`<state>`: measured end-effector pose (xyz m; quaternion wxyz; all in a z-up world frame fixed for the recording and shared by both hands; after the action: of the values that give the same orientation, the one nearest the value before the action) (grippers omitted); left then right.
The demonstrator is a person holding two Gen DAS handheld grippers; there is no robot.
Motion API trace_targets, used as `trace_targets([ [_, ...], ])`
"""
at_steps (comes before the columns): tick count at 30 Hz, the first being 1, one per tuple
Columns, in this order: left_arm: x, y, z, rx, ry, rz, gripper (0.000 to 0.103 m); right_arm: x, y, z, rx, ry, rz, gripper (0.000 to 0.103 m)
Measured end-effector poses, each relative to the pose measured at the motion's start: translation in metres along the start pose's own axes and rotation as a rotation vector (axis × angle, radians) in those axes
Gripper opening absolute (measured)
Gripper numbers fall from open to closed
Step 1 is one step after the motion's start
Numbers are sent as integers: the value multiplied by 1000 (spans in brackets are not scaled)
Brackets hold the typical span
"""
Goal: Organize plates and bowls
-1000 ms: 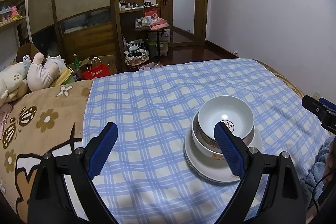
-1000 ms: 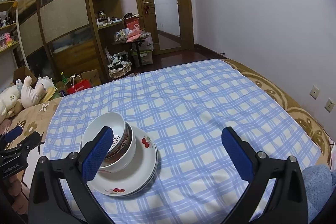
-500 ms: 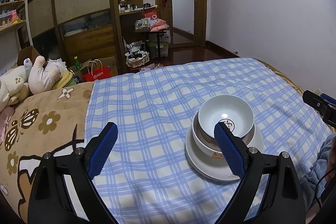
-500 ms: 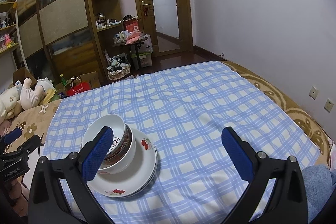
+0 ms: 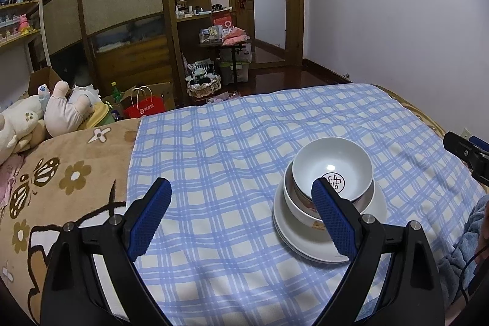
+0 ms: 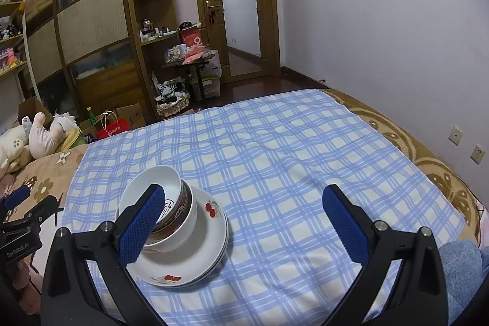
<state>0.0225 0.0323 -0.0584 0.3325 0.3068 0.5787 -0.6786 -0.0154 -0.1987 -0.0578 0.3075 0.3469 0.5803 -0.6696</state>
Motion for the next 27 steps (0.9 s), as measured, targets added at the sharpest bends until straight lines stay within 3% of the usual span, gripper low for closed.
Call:
trace_targets([
  [27,-4,-8,-7,-48,-9,43,92,1,-1,-1,1,0,1,103],
])
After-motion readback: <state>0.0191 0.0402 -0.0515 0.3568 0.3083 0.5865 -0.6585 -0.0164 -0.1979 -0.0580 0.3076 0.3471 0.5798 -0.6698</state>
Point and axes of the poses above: each gripper's, at about its wrist camera, not at the fingertips, and y roughly the way its jaws point, z to its right, x to its underside, the point moved 5 cm from there along y, roughly the way its jaws point, and after that the axes turned 14 degrees about -y, right-handed, at the moved point
